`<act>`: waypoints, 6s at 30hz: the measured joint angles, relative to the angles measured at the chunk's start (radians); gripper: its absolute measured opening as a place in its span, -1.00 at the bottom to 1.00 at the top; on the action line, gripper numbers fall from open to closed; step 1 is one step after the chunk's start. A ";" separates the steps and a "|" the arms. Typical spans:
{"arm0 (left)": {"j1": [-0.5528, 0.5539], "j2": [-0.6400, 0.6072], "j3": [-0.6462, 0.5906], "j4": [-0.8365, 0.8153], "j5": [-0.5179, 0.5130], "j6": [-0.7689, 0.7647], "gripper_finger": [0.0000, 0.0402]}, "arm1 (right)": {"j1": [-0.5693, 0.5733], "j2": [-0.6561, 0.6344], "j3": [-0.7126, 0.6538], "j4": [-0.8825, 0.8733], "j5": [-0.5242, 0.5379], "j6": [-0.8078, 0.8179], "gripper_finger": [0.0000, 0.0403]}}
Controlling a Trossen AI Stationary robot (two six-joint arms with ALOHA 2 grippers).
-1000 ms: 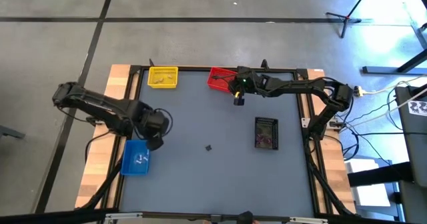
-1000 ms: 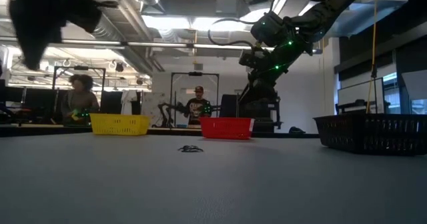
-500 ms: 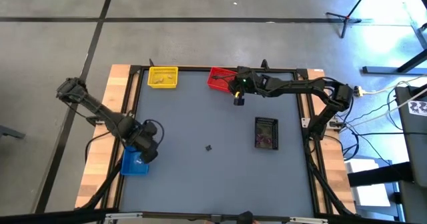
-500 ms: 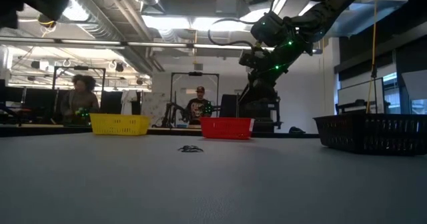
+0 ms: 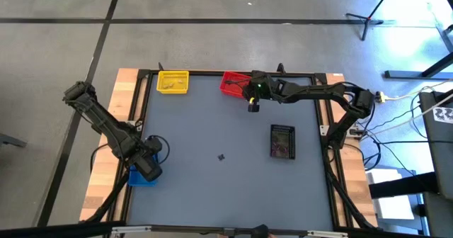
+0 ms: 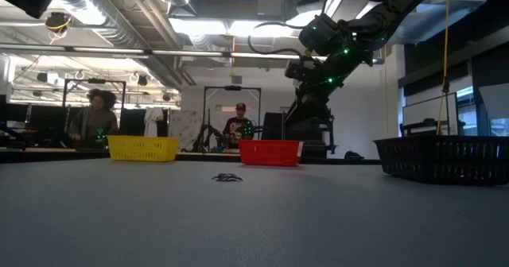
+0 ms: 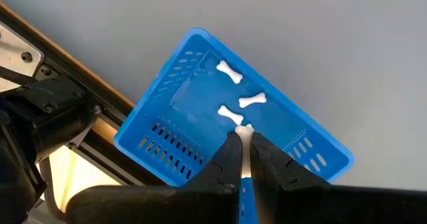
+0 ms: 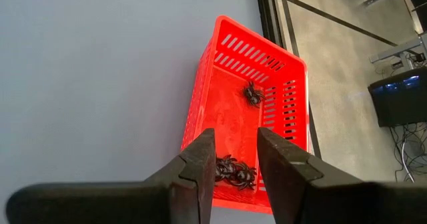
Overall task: Sort Halloween decoration
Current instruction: Put the white bone toy into the blue bin, then put the black spider toy into the red bin
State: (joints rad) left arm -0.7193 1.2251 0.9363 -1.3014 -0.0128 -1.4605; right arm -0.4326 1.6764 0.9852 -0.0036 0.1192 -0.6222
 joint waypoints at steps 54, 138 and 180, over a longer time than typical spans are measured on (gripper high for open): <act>0.059 0.000 0.000 0.324 -0.755 0.296 -0.44 | 0.232 0.000 0.000 0.002 -0.087 0.075 -0.45; 0.087 0.000 0.000 0.373 -0.754 0.320 -0.44 | 0.530 0.397 0.015 0.416 -0.332 0.445 -0.09; 0.087 0.000 0.000 0.373 -0.751 0.319 -0.44 | 0.530 0.380 0.069 0.338 -0.333 0.442 -0.59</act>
State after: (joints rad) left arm -0.6326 1.2251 0.9360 -0.9283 -0.7642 -1.1417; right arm 0.0971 2.0561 1.0540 0.3342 -0.2134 -0.1801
